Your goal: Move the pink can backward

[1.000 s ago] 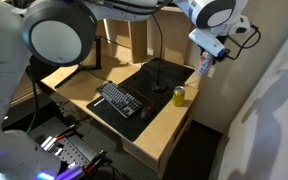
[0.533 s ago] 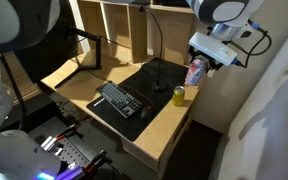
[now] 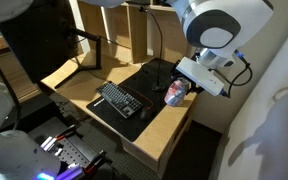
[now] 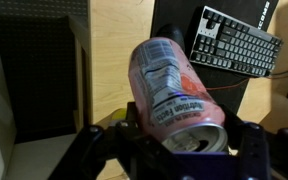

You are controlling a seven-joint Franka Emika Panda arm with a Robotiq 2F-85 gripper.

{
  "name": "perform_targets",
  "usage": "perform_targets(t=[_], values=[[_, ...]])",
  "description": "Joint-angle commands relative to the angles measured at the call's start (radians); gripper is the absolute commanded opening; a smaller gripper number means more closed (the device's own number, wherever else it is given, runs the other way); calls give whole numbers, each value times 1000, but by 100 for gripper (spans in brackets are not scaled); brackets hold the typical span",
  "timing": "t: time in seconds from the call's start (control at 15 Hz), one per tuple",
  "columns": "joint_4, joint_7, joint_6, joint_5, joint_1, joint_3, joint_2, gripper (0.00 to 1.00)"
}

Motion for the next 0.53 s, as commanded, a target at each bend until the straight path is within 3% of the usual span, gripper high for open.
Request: perform_targets(t=[0.0,0.07,0.13,0.47], values=[[14,-9,-9,16,46,-54,5,78],[17,-9,-10,16,50,-56,5,78],[42,15,-7,12,63,-55,36,53],[-73,-128,35,-8,132,-55,45,53]])
